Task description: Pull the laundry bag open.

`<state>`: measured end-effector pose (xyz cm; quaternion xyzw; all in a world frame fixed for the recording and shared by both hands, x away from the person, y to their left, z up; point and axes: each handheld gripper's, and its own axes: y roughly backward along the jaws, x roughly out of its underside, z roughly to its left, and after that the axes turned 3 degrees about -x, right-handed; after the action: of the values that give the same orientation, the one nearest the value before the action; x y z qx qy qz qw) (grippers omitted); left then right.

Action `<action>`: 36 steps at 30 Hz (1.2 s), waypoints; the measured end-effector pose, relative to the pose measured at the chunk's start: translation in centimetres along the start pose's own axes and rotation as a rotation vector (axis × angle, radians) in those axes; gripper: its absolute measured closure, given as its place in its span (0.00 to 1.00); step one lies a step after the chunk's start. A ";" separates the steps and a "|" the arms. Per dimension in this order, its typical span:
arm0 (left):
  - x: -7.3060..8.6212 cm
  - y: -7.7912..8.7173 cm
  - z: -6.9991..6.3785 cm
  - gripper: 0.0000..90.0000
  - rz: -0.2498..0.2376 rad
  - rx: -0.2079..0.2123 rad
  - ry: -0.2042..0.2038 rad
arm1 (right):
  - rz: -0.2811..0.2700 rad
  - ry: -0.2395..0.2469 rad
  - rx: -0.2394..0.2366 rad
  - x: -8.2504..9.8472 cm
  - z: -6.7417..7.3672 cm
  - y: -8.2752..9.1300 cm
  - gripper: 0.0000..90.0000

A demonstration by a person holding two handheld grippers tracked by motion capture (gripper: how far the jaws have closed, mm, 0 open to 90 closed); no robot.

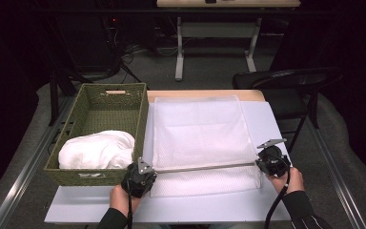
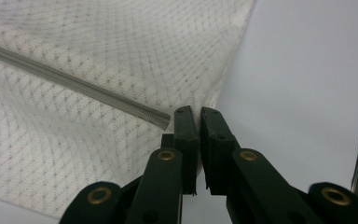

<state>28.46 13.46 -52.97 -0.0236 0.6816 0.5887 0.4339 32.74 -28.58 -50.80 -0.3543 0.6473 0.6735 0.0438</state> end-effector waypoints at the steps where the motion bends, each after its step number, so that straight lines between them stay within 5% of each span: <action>1: 0.0 0.2 0.1 0.96 -0.003 0.001 -0.003 | 0.000 -0.009 -0.005 0.1 -0.2 -0.1 0.96; 20: 0.2 0.3 0.0 0.96 0.008 -0.034 -0.054 | 0.014 -0.036 0.034 0.3 -0.5 -0.2 0.96; 25: 0.0 0.6 -0.6 0.96 -0.013 -0.054 -0.080 | 0.011 -0.052 -0.020 0.4 -0.9 -0.3 0.96; 36: 0.3 -0.8 -1.6 0.88 0.075 0.019 -0.124 | 0.004 -0.051 -0.032 0.3 -0.6 -0.1 0.95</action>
<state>27.79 12.02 -53.92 0.0426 0.6592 0.5985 0.4533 32.82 -29.27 -50.99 -0.3366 0.6358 0.6926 0.0533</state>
